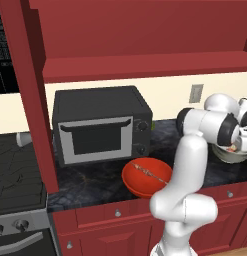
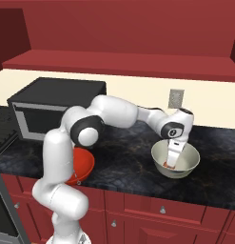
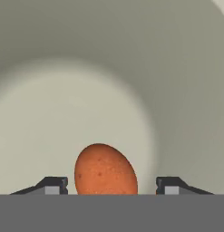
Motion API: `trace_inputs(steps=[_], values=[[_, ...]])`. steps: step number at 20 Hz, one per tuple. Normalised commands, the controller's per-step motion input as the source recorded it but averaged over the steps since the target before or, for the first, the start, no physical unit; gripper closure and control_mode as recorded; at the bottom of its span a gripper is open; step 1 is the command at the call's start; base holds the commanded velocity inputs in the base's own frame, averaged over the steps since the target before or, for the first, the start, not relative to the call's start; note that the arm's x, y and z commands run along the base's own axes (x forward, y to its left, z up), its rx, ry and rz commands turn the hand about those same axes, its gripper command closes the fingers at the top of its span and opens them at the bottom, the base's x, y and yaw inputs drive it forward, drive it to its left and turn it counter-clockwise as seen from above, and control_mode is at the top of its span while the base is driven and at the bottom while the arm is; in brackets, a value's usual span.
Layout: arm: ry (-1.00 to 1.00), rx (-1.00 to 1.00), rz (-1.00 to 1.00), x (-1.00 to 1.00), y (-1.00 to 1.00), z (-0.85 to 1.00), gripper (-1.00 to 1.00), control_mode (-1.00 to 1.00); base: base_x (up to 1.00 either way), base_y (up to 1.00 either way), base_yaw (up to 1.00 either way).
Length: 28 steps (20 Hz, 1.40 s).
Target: Pick both bowls and place them on the counter. Then place the kebab skewer in one bowl and place the egg in the other bowl.
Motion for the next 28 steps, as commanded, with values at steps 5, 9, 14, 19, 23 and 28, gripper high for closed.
trace_inputs(steps=[5,9,14,19,23,28], values=[[-0.10,0.00,-0.03,-0.14,0.00,0.32,-1.00,-1.00,0.00,0.00,0.00],[-0.18,0.00,-0.02,-0.31,0.00,0.55,-1.00,-1.00,0.00,0.00,0.00],[-0.19,-0.01,-0.01,-0.56,0.17,0.54,-1.00,-1.00,0.00,0.00,0.00],[-0.17,-0.04,0.00,-0.69,0.42,0.49,-1.00,-1.00,0.00,0.00,0.00],[-0.07,-0.06,0.00,-0.60,0.60,0.30,-1.00,-1.00,0.00,0.00,0.00],[-0.01,-0.07,0.00,-0.37,0.71,0.15,-1.00,-1.00,0.00,0.00,0.00]])
